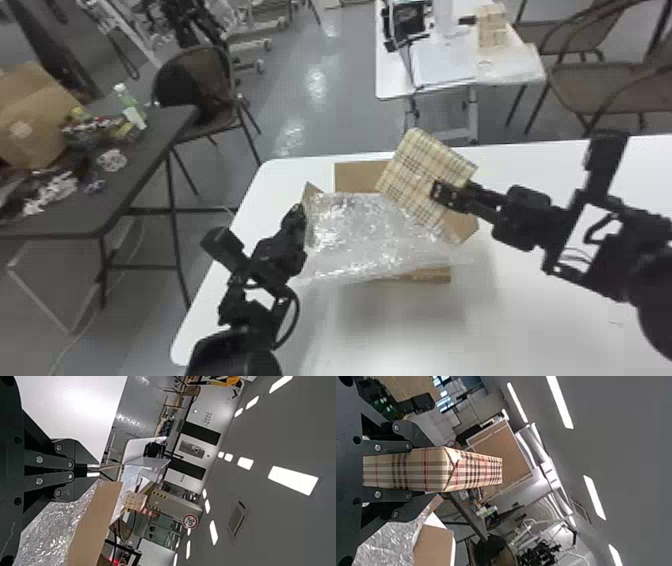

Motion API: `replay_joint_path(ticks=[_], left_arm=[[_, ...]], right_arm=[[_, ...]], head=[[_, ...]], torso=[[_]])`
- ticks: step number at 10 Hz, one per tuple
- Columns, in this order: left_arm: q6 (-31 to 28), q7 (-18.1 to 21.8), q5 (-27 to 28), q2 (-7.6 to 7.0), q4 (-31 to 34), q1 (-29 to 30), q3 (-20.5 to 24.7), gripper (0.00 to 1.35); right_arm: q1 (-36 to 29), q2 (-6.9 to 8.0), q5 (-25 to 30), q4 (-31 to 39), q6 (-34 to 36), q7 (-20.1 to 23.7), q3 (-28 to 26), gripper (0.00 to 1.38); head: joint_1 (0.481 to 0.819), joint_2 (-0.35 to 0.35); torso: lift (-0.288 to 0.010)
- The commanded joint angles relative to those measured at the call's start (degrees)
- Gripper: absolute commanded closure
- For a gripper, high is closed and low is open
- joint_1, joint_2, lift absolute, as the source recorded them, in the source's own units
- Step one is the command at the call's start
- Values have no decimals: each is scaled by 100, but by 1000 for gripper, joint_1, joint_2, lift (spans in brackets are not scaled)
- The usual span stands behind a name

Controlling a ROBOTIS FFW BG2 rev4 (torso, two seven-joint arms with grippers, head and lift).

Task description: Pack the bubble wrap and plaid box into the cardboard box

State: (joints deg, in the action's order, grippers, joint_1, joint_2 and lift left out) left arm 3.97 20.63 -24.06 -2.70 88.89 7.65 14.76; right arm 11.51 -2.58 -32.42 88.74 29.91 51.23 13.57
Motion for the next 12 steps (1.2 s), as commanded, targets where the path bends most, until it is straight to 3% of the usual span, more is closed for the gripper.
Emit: replay_joint_path(ticks=[1,3,5,8,9,12], left_arm=[[7,3,-2,-2,-56,-53,-61,1211],[7,3,-11,-11,-64,-62,-69,1211],[25,-6,-29,-29,-64,-62,-140,1211],[16,-6,-55,-20,-64,-88,-184,1211],[25,-6,-73,-20,-64,-79,-175,1211],[-98,-6,-20,-29,-38,-62,-201,1211]], right_arm=[[202,91,-300,-604,67,212,137,1032],[369,135,-669,-1079,67,440,366,1032],[536,161,-476,-1483,67,546,454,1024],[642,263,-300,-1852,-372,546,463,420],[633,263,-203,-1808,-390,537,463,302],[545,263,8,-1518,-390,458,357,206]], head=[[695,350],[695,350],[695,350],[695,350],[695,350],[695,350]], torso=[[-89],[-89],[-89],[-89],[-89],[-89]])
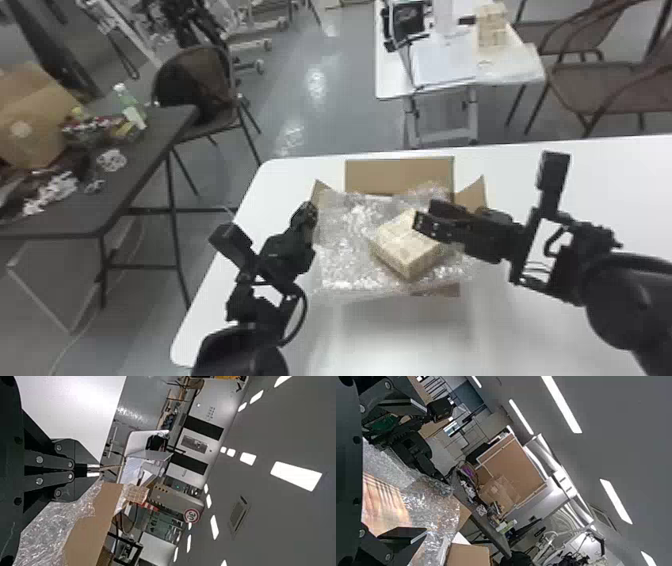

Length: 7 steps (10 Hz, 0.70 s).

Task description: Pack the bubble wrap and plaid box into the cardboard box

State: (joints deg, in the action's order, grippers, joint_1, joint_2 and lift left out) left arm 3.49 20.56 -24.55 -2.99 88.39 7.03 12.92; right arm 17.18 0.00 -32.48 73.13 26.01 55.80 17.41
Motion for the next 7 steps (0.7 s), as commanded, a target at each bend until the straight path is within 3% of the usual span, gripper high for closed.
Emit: replay_joint_path(ticks=[1,3,6,7], left_arm=[[-164,1,38,0,29,0,0,1211],[-367,-17,56,-27,56,-26,26,1211],[-701,-78,135,-44,196,0,149,1211],[-885,-96,197,-44,275,35,202,1211]], right_arm=[[-57,0,40,149,0,-25,-63,206],[-294,0,637,835,-184,-333,-405,203],[-997,-62,2597,2496,-571,-1018,-1232,206],[-1428,-62,3125,3076,-791,-1466,-1486,206]], head=[[695,350],[695,350],[695,348],[695,310]], torso=[[-89],[-89],[-89],[-89]])
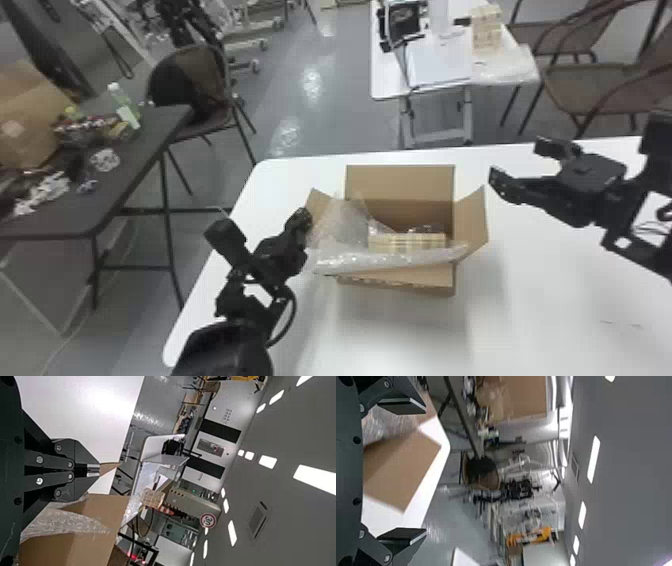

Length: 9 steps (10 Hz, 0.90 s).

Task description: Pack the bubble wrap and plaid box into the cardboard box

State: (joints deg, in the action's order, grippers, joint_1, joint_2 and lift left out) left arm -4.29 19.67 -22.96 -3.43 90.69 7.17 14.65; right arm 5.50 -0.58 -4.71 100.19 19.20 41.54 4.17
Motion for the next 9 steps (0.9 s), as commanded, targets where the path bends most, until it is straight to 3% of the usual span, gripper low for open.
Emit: replay_joint_path(ticks=[1,3,5,7,9], left_arm=[[-54,-16,46,9,63,65,91,1211],[174,-112,90,97,63,170,240,1211],[605,-367,274,316,54,302,355,1211],[1273,-1027,345,358,45,513,302,1211],[1800,-1703,450,358,-25,610,275,1211]], right_arm=[[-700,-4,506,730,-214,-542,-347,206],[-1447,-4,559,906,-610,-1043,-751,206],[-1930,-4,330,467,-1489,-1069,-1428,206],[-2238,-4,58,1,-2087,-1052,-1823,206],[-2458,-13,-188,-544,-2790,-929,-1893,206]], head=[[695,291],[695,226],[695,194],[695,162],[695,159]], torso=[[-89],[-89],[-89],[-89],[-89]])
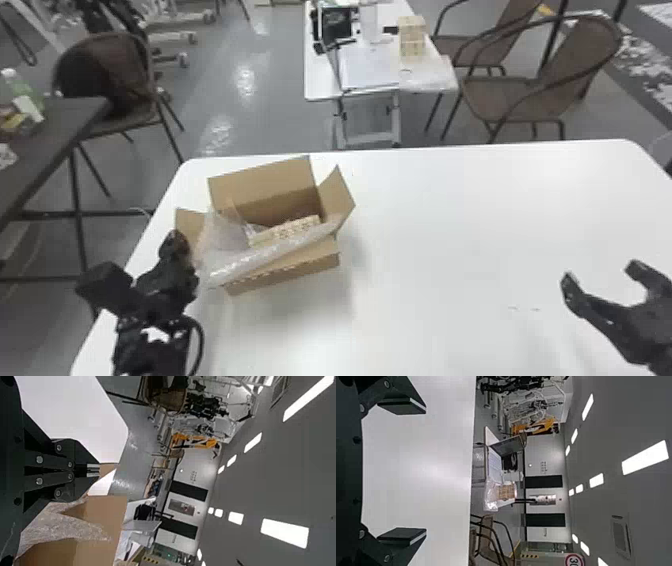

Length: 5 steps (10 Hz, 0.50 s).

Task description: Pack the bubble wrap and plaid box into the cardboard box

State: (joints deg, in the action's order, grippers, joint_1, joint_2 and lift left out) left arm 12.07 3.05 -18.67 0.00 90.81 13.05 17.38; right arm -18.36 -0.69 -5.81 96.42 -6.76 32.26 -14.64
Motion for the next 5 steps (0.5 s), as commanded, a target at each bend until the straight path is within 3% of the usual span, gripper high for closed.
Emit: replay_joint_path(ticks=[1,4,5], left_arm=[[348,-191,48,15,-169,4,108,1211],[911,-446,127,15,-679,-136,547,1211],[1210,-947,197,15,-776,-145,494,1211]], right_arm=[[-141,-1,-52,-352,-370,35,-12,206],[-255,17,-43,-589,-501,43,-171,206],[-247,17,-87,-607,-501,35,-188,206]], head=[[695,166],[695,229],[695,248]], torso=[[-89],[-89],[-89]])
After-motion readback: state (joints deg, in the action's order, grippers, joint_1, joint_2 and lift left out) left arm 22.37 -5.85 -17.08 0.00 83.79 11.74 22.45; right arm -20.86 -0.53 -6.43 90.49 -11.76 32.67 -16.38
